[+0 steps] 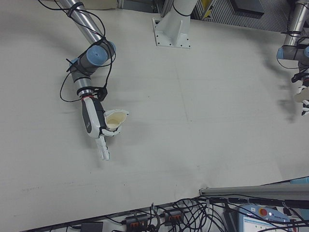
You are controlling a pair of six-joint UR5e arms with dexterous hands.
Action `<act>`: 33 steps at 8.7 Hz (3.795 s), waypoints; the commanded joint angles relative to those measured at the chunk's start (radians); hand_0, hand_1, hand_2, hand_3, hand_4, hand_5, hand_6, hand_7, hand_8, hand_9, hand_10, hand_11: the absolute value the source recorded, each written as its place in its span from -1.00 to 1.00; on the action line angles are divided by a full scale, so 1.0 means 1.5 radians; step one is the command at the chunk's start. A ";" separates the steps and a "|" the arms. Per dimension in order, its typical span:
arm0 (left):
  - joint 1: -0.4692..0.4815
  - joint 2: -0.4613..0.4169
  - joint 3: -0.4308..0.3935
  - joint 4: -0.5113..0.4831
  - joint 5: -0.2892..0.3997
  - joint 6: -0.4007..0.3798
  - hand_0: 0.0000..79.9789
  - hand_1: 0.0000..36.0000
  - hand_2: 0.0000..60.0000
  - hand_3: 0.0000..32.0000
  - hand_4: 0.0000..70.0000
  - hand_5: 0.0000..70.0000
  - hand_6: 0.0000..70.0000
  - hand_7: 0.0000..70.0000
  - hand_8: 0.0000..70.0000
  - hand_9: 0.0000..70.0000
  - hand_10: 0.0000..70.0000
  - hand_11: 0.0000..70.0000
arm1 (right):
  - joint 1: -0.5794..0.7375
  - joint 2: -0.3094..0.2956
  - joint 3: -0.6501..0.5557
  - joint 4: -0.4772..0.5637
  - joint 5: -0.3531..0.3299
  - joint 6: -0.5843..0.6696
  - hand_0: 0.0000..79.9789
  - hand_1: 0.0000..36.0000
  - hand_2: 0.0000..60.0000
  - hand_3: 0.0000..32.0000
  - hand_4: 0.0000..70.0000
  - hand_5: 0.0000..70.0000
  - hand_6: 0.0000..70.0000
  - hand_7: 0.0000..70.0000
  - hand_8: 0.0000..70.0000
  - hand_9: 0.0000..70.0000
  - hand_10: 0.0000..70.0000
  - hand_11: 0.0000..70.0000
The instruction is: Pour water
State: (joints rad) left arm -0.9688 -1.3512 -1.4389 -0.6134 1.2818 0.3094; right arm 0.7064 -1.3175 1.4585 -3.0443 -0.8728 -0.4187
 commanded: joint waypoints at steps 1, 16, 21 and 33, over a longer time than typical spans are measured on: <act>0.003 -0.103 -0.098 0.140 0.129 0.004 0.23 0.14 0.72 -1.00 0.39 1.00 -0.24 0.20 -0.59 -0.34 -0.71 -0.56 | 0.011 0.002 0.069 -0.057 -0.001 -0.016 0.26 -0.18 -0.45 -1.00 1.00 0.57 -0.93 -0.82 -1.00 -1.00 -0.98 -0.97; 0.328 -0.442 -0.105 0.349 0.060 0.109 0.31 0.15 0.43 -1.00 0.42 1.00 -0.19 0.21 -0.53 -0.27 -0.68 -0.50 | -0.031 0.136 0.376 -0.100 -0.074 -0.633 0.41 0.17 -0.50 -1.00 0.42 1.00 -0.75 -0.51 -0.98 -0.94 -0.85 -0.74; 0.329 -0.451 -0.104 0.347 0.059 0.109 0.29 0.15 0.44 -1.00 0.36 1.00 -0.20 0.18 -0.53 -0.28 -0.68 -0.50 | -0.072 0.159 0.405 -0.205 -0.227 -0.821 0.49 0.26 -0.45 -1.00 0.67 1.00 -0.70 -0.53 -0.97 -0.95 -0.79 -0.65; 0.232 -0.396 -0.100 0.349 0.061 0.053 0.29 0.15 0.42 -1.00 0.34 1.00 -0.21 0.15 -0.55 -0.30 -0.69 -0.52 | -0.047 0.118 0.402 -0.227 -0.044 -0.677 0.37 -0.02 -0.38 -1.00 1.00 0.44 -0.71 -0.59 -0.97 -0.96 -0.69 -0.54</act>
State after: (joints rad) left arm -0.5229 -2.0322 -1.5846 -0.0887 1.3728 0.4517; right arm 0.6007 -1.0429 2.0662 -3.4282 -1.1059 -1.6499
